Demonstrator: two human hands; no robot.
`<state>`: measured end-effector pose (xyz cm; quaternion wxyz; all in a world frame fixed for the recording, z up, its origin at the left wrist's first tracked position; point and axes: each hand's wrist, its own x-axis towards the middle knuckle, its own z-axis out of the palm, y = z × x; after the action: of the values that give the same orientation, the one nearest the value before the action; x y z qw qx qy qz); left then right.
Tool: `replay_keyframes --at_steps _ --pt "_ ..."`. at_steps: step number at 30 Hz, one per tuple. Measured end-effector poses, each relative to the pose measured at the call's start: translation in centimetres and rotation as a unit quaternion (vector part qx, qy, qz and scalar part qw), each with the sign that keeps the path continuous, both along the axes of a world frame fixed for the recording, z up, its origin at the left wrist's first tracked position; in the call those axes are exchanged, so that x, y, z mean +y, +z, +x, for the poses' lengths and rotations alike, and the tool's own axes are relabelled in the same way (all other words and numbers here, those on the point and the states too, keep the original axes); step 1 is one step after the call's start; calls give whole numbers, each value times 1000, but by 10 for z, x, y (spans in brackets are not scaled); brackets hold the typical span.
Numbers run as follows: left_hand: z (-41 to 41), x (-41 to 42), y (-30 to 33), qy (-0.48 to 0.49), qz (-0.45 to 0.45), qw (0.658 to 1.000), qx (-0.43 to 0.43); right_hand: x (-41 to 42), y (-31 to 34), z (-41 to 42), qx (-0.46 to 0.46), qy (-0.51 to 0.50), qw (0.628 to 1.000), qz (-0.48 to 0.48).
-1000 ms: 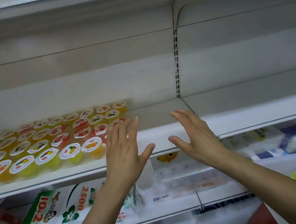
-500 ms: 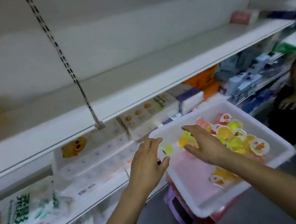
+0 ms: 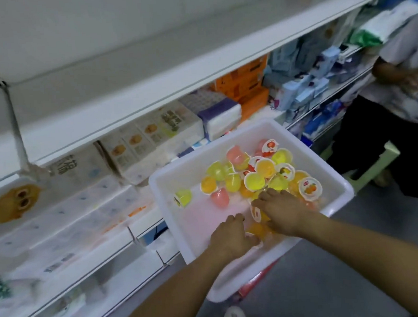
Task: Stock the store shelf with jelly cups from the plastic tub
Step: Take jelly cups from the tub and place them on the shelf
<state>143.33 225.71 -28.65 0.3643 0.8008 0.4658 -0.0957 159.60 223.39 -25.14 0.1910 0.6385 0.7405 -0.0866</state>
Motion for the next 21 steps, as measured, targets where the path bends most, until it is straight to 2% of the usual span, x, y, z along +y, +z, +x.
replay_keyframes --at_steps 2,5,7,10,14,16,18,21 --pt "16 1 -4 26 -33 999 -4 5 -3 -3 -41 25 999 4" --pt "36 -6 -11 43 -28 999 2 11 -9 -9 -91 53 994 7" --pt "44 -9 -16 37 3 999 26 11 -16 -11 -94 62 994 5" --pt "44 -6 -15 36 16 998 42 14 -19 -10 -96 89 989 73" --pt "21 3 -2 97 -12 995 15 17 -14 1 -79 75 993 36" --pt "2 9 9 140 -16 990 -19 16 -10 7 -34 38 998 48" --pt "-21 14 26 184 -2 981 -68 16 -2 7 58 -21 996 63" --pt "-61 19 51 241 30 961 -134 25 17 -6 230 -84 962 117"
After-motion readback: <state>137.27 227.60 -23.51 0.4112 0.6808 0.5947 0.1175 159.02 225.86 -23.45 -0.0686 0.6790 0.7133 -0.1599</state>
